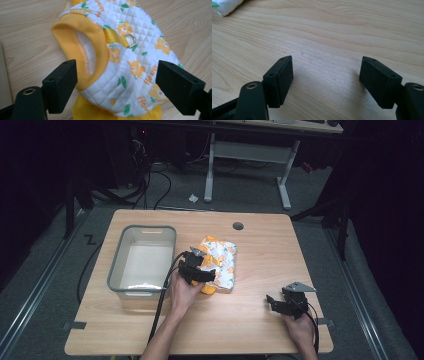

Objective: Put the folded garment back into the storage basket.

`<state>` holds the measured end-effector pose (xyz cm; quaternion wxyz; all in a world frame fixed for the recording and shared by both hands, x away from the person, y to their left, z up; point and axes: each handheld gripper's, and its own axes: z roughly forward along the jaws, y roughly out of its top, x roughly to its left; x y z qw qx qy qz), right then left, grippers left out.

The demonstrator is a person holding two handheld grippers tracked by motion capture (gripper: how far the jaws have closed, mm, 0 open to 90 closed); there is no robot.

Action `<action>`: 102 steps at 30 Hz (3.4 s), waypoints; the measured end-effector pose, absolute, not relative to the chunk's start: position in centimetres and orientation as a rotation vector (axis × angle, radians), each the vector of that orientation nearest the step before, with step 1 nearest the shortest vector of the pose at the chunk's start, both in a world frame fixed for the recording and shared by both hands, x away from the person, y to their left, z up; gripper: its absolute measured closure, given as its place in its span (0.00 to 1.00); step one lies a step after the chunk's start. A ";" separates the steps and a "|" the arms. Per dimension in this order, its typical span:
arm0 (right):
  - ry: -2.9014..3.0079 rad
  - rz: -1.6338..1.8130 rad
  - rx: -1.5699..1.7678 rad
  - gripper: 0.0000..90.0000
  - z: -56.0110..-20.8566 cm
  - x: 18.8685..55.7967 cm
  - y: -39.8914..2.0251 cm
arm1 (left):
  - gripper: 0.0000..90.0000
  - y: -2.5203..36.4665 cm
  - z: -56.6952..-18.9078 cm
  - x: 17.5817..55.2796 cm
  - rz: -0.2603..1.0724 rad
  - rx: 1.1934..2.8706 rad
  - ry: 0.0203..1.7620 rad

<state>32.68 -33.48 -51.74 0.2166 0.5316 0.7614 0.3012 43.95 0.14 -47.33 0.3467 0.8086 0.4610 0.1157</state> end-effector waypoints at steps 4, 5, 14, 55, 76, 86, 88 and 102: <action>2.110 0.834 1.473 0.30 -51.7 32.7 -33.5 | 0.20 -0.1 -47.6 44.9 0.304 2.100 1.218; 2.110 0.834 1.473 0.30 -51.7 32.7 -33.5 | 0.20 -0.2 -47.6 45.1 0.303 2.101 1.226; 2.110 0.834 1.473 0.30 -51.7 32.7 -33.5 | 0.21 -0.4 -48.5 47.6 0.297 2.118 1.281; 2.111 0.833 1.473 0.30 -51.7 32.7 -33.5 | 0.65 -1.5 -51.0 47.9 0.214 2.154 1.245; 2.110 0.834 1.473 0.30 -51.7 32.7 -33.5 | 0.84 -1.5 -50.7 47.6 0.172 2.121 1.210; 2.110 0.835 1.472 0.30 -51.7 32.7 -33.5 | 0.85 -1.5 -49.2 46.9 0.172 2.101 1.160; 2.110 0.835 1.473 0.30 -51.7 32.7 -33.5 | 0.85 -1.5 -48.8 46.7 0.175 2.095 1.147; 2.110 0.839 1.475 0.30 -51.7 32.7 -33.5 | 0.85 -0.7 -45.9 45.4 0.153 2.030 1.094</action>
